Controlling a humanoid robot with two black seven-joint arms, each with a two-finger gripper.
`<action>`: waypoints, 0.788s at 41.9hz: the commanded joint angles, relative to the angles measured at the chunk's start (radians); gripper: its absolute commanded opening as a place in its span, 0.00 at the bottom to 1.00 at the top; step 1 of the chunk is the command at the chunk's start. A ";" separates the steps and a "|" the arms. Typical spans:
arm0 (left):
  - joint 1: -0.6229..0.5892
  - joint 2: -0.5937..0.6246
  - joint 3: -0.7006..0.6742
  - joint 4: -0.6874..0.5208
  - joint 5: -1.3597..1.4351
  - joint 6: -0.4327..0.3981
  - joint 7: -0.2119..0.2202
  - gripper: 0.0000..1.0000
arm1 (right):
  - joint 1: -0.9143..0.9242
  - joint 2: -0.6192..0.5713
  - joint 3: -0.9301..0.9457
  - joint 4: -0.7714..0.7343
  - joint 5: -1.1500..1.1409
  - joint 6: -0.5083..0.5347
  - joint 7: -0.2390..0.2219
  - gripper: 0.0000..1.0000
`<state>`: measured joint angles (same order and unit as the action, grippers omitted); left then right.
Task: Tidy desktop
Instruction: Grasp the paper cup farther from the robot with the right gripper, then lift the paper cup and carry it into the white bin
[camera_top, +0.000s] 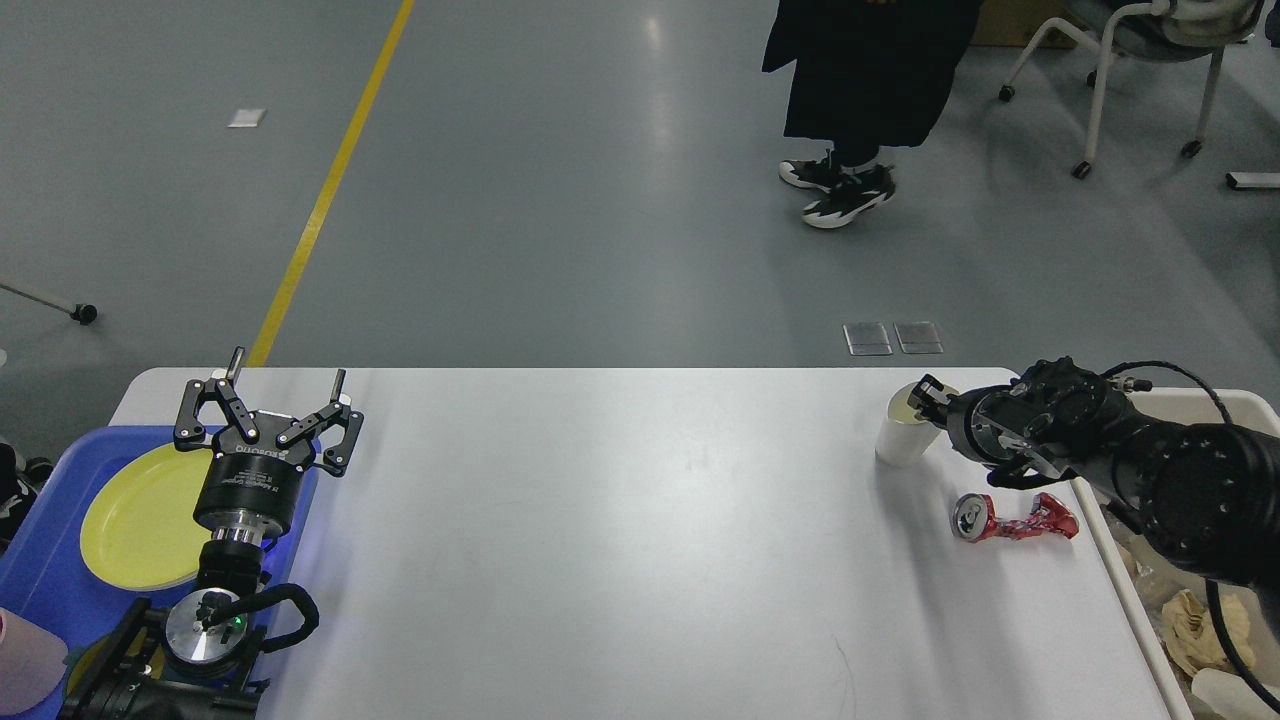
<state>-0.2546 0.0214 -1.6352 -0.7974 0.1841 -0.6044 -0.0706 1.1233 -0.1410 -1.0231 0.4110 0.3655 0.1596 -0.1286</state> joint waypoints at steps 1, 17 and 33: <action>0.000 0.000 0.000 0.000 0.000 0.000 0.000 0.96 | 0.001 0.000 0.000 0.003 -0.002 0.000 -0.002 0.00; 0.000 0.000 0.000 0.000 0.000 0.000 0.000 0.96 | 0.039 -0.017 0.032 0.071 0.006 -0.005 -0.046 0.00; 0.000 0.000 0.000 0.000 0.000 0.000 0.000 0.96 | 0.366 -0.179 -0.066 0.466 -0.002 0.021 -0.048 0.00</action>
<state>-0.2546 0.0214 -1.6352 -0.7978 0.1841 -0.6044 -0.0706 1.3481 -0.2667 -1.0178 0.7156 0.3675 0.1695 -0.1758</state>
